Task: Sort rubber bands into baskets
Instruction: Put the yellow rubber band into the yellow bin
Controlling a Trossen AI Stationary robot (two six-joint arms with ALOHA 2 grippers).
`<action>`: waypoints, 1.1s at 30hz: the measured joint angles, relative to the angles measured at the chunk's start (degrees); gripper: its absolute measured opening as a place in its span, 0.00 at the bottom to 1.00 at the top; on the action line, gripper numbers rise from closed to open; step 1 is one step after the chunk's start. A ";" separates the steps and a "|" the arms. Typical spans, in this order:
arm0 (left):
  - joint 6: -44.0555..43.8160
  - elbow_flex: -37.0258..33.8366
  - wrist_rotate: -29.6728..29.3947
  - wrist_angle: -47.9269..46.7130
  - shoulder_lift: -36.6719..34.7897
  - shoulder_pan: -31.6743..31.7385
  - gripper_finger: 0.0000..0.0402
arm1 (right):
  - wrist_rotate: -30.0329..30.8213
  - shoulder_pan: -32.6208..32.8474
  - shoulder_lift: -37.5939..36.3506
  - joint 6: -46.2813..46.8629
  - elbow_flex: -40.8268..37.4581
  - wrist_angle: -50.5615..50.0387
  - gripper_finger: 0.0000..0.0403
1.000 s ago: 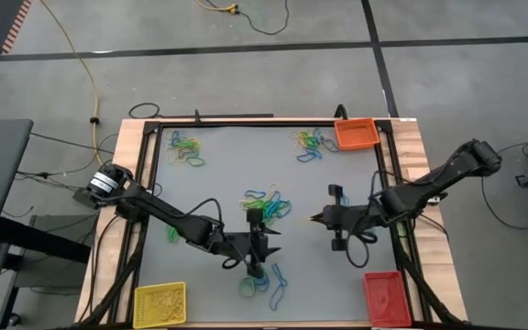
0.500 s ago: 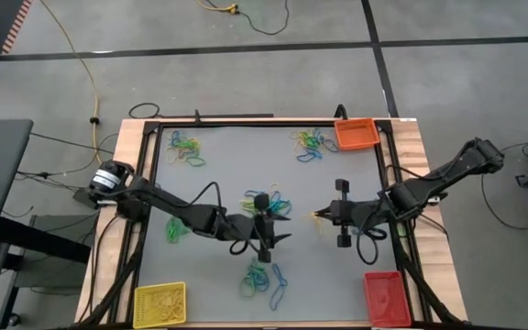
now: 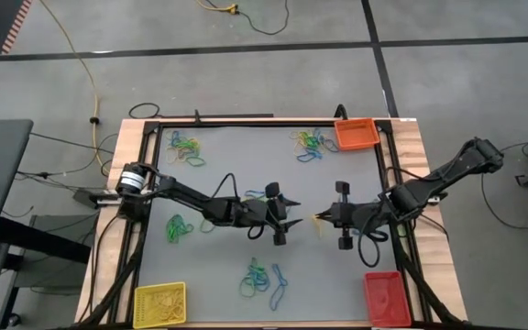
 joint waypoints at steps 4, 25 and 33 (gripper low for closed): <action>-0.41 0.00 0.77 0.58 0.00 0.12 0.53 | 0.02 -0.17 0.00 -0.01 0.00 -0.33 0.05; -0.63 0.01 8.23 0.69 0.00 1.46 0.01 | 0.02 -0.17 0.00 1.24 0.00 -0.37 0.05; 2.68 0.39 7.16 -4.26 -3.00 1.50 0.00 | 0.00 -0.19 0.00 10.05 -0.01 -8.92 0.21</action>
